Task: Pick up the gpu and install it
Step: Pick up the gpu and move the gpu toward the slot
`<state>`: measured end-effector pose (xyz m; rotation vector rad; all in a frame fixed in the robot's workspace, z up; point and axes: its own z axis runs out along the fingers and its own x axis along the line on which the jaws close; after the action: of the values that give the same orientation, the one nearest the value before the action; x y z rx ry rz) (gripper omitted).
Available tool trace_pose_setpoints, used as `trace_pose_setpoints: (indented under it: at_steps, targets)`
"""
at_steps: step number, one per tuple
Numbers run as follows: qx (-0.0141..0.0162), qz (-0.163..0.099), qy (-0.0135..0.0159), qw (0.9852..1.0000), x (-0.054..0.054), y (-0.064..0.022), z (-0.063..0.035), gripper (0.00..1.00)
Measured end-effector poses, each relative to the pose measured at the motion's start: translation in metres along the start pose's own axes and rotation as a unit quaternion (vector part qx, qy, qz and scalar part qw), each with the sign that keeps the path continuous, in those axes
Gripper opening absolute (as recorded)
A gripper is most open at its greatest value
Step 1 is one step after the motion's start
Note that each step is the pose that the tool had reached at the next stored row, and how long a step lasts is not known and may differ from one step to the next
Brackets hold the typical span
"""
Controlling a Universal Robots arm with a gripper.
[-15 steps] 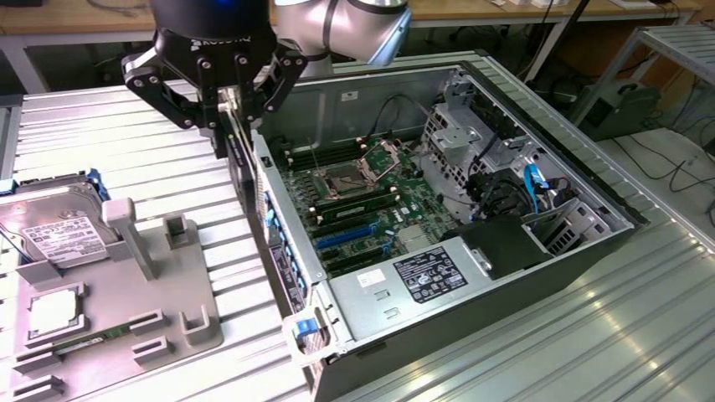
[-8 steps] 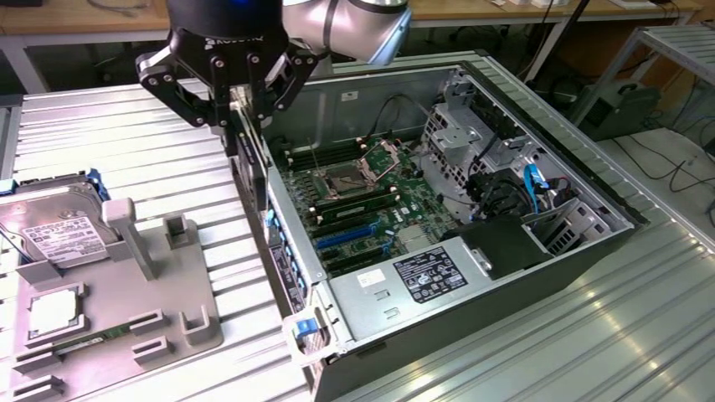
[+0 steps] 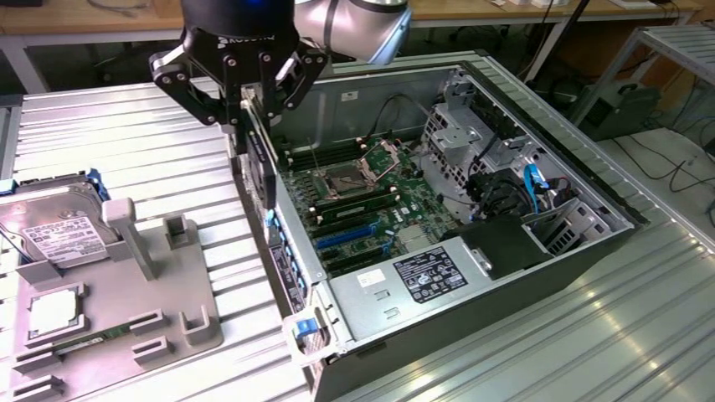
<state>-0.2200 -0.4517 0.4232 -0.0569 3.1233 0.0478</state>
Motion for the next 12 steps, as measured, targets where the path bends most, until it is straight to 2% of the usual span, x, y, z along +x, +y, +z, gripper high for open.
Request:
trace_pose_setpoints:
  at_steps: [12]
  targets:
    - [0.0000,0.000,0.0000,1.0000,-0.015,-0.0006,0.0003,0.28]
